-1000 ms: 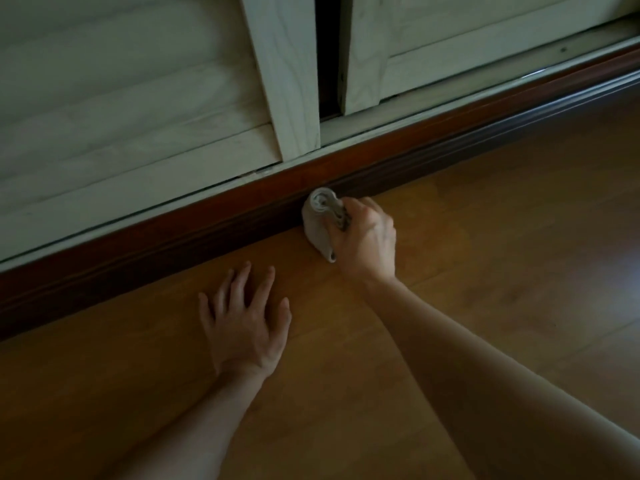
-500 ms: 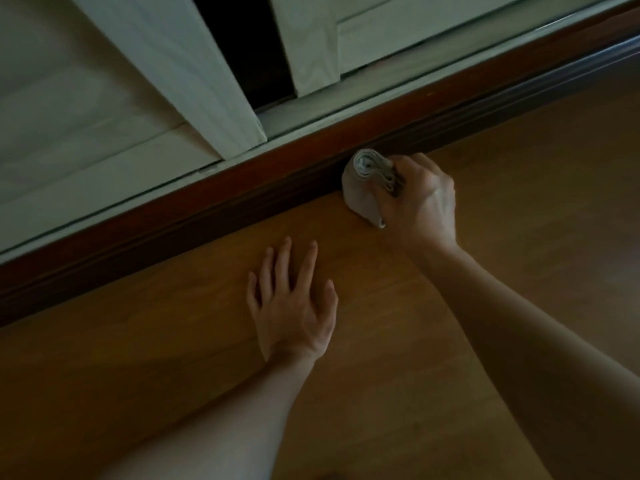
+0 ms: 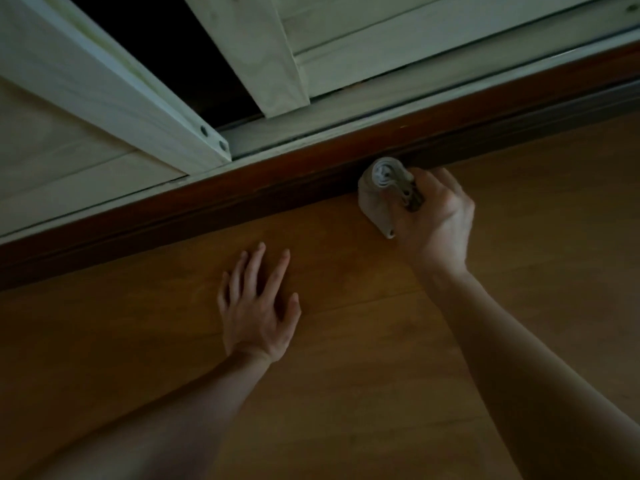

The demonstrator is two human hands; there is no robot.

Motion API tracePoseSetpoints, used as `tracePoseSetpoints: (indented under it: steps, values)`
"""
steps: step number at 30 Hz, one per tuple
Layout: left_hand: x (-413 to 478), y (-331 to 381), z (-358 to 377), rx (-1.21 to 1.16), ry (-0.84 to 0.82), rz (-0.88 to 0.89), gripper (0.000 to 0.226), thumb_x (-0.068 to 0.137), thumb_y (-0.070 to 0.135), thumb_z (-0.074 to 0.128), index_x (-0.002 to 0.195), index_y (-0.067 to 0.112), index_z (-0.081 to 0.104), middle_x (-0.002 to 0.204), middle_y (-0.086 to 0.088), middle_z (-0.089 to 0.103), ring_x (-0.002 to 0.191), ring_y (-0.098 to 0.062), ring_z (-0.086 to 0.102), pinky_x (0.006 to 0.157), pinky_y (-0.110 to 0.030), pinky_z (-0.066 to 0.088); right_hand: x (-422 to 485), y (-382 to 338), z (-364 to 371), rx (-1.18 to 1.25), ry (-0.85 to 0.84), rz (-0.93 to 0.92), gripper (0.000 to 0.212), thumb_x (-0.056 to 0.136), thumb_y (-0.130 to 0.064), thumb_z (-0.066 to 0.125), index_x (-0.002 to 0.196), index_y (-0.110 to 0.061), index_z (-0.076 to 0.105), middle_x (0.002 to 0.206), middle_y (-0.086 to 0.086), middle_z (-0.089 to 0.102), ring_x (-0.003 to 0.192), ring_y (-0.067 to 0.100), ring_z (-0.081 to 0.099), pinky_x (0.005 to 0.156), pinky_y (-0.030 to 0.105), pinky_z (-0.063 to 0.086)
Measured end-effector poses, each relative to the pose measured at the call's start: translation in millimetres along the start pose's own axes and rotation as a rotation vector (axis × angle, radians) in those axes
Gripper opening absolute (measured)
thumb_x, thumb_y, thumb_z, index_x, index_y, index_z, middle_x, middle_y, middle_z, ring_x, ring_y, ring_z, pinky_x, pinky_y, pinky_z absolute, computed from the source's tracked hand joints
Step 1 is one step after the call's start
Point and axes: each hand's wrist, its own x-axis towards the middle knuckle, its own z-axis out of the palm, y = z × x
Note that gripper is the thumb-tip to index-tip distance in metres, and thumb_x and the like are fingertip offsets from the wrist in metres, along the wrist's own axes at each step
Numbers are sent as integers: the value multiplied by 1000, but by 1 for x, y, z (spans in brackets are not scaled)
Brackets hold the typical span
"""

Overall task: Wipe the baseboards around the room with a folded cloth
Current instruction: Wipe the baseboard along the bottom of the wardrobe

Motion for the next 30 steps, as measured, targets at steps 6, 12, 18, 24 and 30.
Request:
tracePoseSetpoints:
  steps: [6,12,18,24,30]
  values:
    - [0,-1,0,4,3,3,64,94,62,31,155,44,30,168,5,19,154,-25,17,120,-57,17,11,4,-6,-9,-63,-44,35,87,-37,65,104,-8,72,96,8,68,78,24,65,62,35,54]
    - [1,-1,1,-19,32,10,63,94,61,32,153,39,38,166,0,24,152,-29,21,119,-58,20,4,-14,3,9,-103,-71,48,86,-48,56,103,-6,72,93,8,66,75,23,64,62,36,54]
    - [-1,1,-2,-30,41,19,63,93,60,33,152,39,40,165,1,26,152,-28,22,119,-57,20,16,8,-15,-90,-54,-41,28,86,-28,70,106,-8,72,94,9,68,81,26,65,67,36,53]
    - [-2,5,-4,-43,54,4,65,92,60,34,151,35,43,164,0,28,152,-30,21,119,-58,19,31,49,-52,-113,31,15,25,90,-27,66,106,-8,71,97,11,69,88,27,65,74,31,46]
    - [8,58,-3,-222,134,-80,62,92,56,42,145,26,53,159,-4,36,149,-31,26,119,-61,21,48,78,-84,-160,55,61,23,90,-26,65,103,-8,69,98,12,68,91,30,63,77,35,46]
